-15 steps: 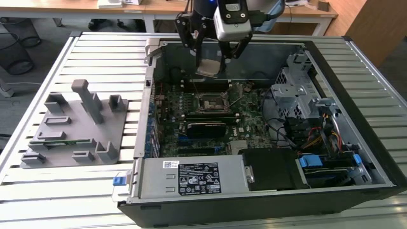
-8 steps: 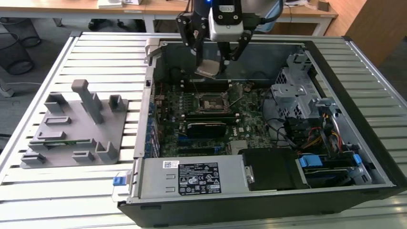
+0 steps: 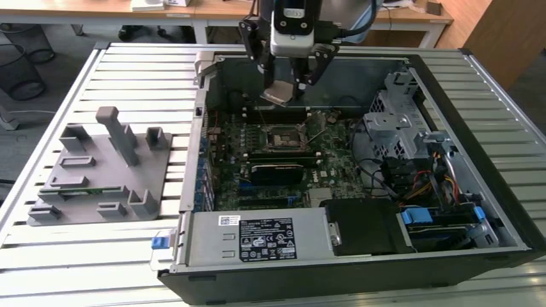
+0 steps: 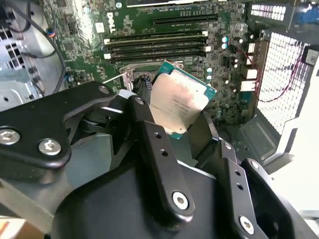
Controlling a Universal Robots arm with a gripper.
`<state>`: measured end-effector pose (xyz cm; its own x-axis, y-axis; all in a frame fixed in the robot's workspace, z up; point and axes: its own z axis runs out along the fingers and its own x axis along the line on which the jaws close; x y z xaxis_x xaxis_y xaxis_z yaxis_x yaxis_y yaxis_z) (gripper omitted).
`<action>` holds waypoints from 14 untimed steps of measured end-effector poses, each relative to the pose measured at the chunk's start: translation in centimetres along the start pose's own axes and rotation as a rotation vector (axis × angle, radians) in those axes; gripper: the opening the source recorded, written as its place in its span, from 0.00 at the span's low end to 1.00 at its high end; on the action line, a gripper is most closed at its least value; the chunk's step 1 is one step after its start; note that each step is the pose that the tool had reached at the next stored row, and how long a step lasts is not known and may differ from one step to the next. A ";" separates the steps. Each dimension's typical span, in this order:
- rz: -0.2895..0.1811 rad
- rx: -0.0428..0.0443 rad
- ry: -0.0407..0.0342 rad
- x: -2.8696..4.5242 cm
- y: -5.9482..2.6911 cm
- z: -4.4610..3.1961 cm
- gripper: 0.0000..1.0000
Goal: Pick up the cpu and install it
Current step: 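Place the cpu into insertion slot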
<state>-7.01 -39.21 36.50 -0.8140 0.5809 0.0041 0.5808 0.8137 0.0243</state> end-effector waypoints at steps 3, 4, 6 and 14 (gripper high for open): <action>0.054 -0.0001 -0.0014 0.00 0.00 0.09 0.54; 0.072 -0.0001 -0.0019 0.00 0.00 0.11 0.54; 0.108 -0.0002 -0.0027 0.00 0.00 0.18 0.54; 0.253 -0.0003 -0.0067 0.00 -0.01 0.42 0.54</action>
<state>-7.01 -39.21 36.08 -0.6425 0.7663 0.0034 0.7661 0.6422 0.0236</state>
